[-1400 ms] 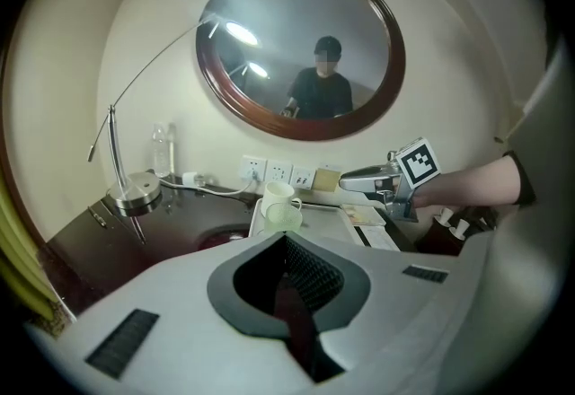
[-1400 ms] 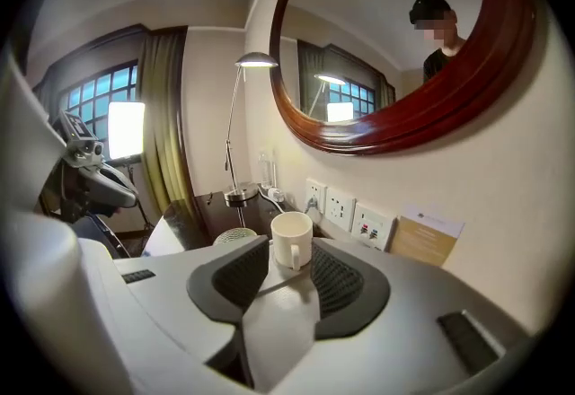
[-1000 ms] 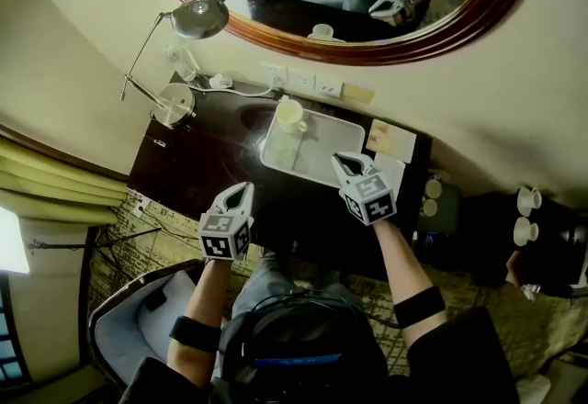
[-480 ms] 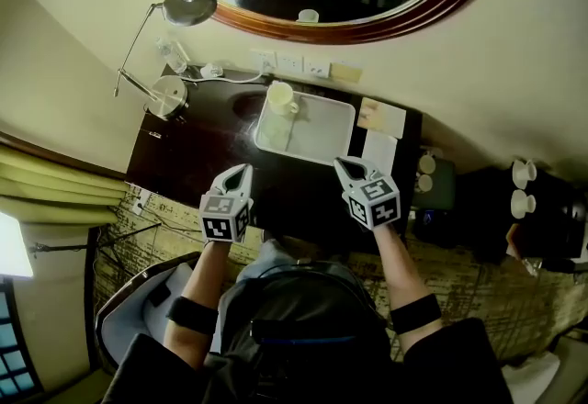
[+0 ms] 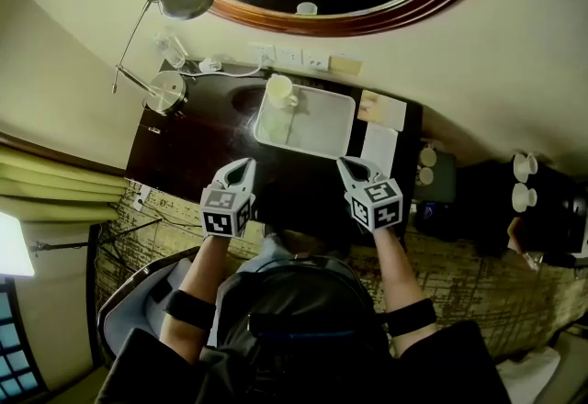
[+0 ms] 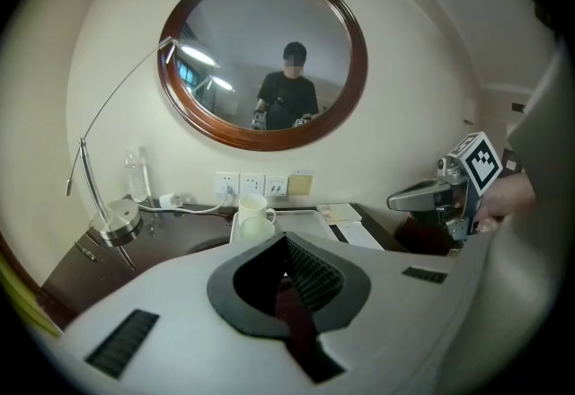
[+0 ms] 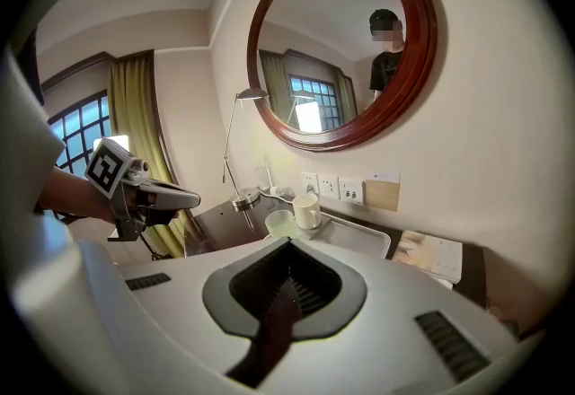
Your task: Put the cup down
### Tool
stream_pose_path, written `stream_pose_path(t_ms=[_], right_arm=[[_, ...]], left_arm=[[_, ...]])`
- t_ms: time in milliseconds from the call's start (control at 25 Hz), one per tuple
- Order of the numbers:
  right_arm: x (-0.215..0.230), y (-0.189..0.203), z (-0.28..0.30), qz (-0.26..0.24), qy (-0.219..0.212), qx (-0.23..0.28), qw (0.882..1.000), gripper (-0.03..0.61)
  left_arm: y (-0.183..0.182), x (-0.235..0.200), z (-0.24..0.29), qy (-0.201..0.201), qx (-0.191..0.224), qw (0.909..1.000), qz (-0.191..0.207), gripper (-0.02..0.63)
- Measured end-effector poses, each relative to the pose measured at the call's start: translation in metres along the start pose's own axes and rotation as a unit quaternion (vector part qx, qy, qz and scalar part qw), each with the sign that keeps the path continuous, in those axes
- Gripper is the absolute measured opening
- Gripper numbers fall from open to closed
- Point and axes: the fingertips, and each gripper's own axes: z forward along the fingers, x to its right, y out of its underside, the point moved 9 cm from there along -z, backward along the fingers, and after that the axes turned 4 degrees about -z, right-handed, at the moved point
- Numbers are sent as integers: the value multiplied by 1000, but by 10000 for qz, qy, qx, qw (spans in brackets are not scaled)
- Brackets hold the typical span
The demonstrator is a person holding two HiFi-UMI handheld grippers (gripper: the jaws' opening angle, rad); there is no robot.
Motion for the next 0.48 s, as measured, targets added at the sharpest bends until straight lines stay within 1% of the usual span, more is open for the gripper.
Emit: stream_pose_path(t_ms=[120, 280, 480], right_arm=[[1, 1, 2, -129, -10, -62, 9999, 0], [1, 6, 4, -203, -54, -156, 9997, 0], [3, 8, 6, -263, -115, -256, 9993, 0]], left_arm=[[-5, 3, 0, 62, -11, 9999, 99, 0], [-11, 6, 1, 98, 57, 9993, 353, 0], [-14, 5, 3, -5, 97, 9998, 156, 0]])
